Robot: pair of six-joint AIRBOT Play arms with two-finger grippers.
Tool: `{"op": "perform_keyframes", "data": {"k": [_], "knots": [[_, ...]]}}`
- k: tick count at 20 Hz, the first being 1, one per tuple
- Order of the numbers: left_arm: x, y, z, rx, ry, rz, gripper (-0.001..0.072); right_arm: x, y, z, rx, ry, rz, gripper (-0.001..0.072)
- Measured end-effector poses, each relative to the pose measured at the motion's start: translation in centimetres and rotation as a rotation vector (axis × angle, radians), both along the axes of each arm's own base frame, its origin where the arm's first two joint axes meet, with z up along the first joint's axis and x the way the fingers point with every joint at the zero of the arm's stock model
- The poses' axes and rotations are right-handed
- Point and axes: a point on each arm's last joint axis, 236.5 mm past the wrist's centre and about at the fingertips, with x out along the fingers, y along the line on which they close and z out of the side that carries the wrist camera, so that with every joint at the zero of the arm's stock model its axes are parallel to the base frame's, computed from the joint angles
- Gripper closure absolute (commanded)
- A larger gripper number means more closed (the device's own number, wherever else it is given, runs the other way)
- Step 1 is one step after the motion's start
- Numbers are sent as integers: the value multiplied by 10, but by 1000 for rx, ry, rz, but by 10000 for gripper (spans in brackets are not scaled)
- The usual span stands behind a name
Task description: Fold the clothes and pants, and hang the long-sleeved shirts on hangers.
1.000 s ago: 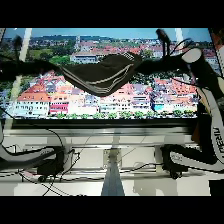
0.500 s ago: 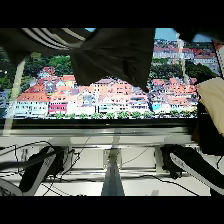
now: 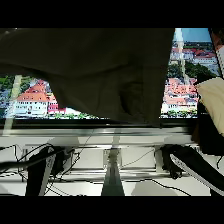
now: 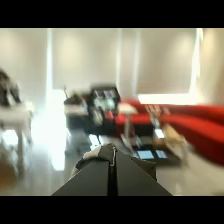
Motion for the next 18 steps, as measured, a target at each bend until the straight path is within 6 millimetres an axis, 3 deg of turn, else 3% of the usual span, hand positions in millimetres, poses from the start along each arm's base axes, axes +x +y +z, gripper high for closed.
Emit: {"op": "perform_keyframes", "data": {"k": [2,5,8,10,12,14,18], "knots": [[42,0,-58,-29,196,-89,703,43,-2,-50,-66,128,-77,693],[102,-9,-158,-87,485,-235,703,104,-4,-147,-187,338,-170,693],[149,-18,-247,-109,697,-295,703,147,-3,-241,-298,510,-220,693],[169,-25,-293,-118,799,-312,703,170,-6,-290,-352,572,-255,693],[178,-35,-322,-120,866,-331,704,188,-13,-325,-401,606,-290,693],[178,-43,-335,-124,906,-350,703,202,-27,-347,-427,629,-329,693],[152,-63,-351,-147,1046,-420,703,216,-82,-373,-455,711,-419,693]]}}
